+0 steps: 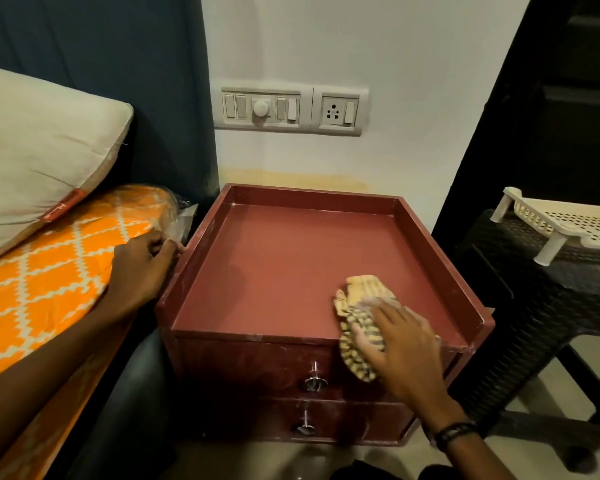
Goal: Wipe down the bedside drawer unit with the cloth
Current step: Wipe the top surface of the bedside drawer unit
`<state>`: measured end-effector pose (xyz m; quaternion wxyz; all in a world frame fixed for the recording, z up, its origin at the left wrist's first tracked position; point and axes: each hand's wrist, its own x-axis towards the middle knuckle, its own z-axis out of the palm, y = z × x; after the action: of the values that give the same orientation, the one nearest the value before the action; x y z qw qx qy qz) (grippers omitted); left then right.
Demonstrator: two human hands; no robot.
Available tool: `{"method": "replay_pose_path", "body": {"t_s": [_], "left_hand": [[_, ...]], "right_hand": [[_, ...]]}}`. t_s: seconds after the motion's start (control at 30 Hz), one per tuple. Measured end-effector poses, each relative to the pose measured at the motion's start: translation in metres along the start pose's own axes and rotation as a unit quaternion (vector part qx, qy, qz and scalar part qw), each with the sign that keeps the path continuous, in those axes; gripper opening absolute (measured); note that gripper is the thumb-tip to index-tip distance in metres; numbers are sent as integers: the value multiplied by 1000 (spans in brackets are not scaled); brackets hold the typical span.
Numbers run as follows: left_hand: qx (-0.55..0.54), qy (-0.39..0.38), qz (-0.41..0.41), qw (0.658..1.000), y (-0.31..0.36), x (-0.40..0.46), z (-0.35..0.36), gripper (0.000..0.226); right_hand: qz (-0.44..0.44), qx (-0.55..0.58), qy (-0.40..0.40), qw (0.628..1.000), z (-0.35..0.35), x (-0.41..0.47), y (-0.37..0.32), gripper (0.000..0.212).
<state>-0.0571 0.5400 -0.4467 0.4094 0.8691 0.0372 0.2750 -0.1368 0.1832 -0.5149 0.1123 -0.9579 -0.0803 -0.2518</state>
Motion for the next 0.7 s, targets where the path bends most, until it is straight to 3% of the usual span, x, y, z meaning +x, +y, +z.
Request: {"method": "replay_pose_path", "body": {"t_s": [0.13,0.27,0.43,0.5,0.57,0.63,0.7], "left_hand": [[-57,-25,-77,995,5,0,-6,22],[-229,-55,-205,950,13,11,-11,22],[-251,-105,-249,929,18,20,-14,21],[-252,-127,-248,927,21,21,-15,25],[-261,-145,-249,921,23,19,-19,30],[-252,-145,-247,924,17,23,-20,35],[-282,-150,-261,911,15,24,-21,41]], "right_hand": [[58,-16,82,995,-6,-12,27,50],[34,16,161,986,3,-23,-2,61],[1,165,161,973,35,-2,-98,37],[78,313,140,936,33,11,-141,41],[182,464,124,858,30,28,-185,52],[199,498,128,834,46,42,-229,58],[162,419,137,883,53,42,-261,57]]}}
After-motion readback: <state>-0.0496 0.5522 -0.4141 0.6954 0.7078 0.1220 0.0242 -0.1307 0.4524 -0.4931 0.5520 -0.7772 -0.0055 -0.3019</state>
